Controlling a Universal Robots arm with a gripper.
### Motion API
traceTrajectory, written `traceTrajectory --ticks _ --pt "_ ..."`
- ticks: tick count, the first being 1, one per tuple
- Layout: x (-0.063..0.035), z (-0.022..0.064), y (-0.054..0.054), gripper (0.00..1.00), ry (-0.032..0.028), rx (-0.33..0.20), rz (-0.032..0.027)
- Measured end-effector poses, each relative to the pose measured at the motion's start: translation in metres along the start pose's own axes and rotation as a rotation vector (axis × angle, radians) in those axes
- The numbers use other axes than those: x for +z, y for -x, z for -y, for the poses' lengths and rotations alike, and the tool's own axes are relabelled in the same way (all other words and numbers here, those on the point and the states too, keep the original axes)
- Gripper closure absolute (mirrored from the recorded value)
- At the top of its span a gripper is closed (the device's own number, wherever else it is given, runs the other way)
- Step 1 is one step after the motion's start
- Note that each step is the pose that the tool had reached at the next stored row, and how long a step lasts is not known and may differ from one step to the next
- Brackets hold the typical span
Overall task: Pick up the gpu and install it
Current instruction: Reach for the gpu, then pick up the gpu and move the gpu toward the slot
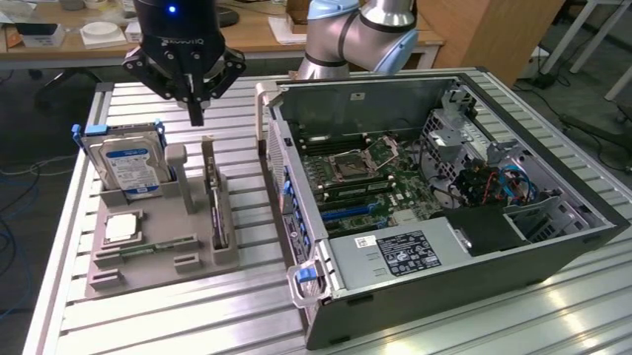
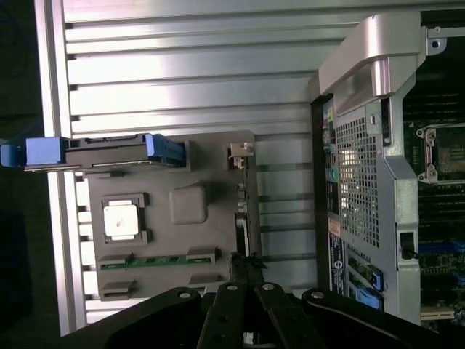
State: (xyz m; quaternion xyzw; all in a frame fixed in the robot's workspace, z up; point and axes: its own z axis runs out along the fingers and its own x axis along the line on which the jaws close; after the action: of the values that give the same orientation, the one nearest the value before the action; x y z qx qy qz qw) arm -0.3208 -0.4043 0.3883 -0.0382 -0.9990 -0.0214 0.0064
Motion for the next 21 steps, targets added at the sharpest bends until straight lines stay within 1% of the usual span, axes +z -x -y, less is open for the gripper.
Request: traceTrajectory --ticks 2,11,14,15,16,17,18,19,21 --pt "0.0 0.0002 -0.0016 0.9 0.0 0.0 -0.0002" --pt "0.0 0.0002 -0.0016 0.89 0.0 0.0 -0.0002" --pt "0.0 0.0002 -0.0016 0.71 0.0 0.0 -0.0002" --pt "0.0 0.0002 -0.0017 0.71 0.0 0.0 -0.0002" --pt "0.0 0.0002 -0.0016 0.65 0.0 0.0 -0.0002" --pt "0.0 0.0002 -0.0017 0.65 0.0 0.0 -0.0002" --pt "0.0 0.0002 -0.0017 0.59 0.0 0.0 -0.0002" --pt "0.0 0.0002 -0.0017 0.59 0.0 0.0 -0.0002" --pt "0.0 0.0003 -0.0016 0.47 0.0 0.0 -0.0002"
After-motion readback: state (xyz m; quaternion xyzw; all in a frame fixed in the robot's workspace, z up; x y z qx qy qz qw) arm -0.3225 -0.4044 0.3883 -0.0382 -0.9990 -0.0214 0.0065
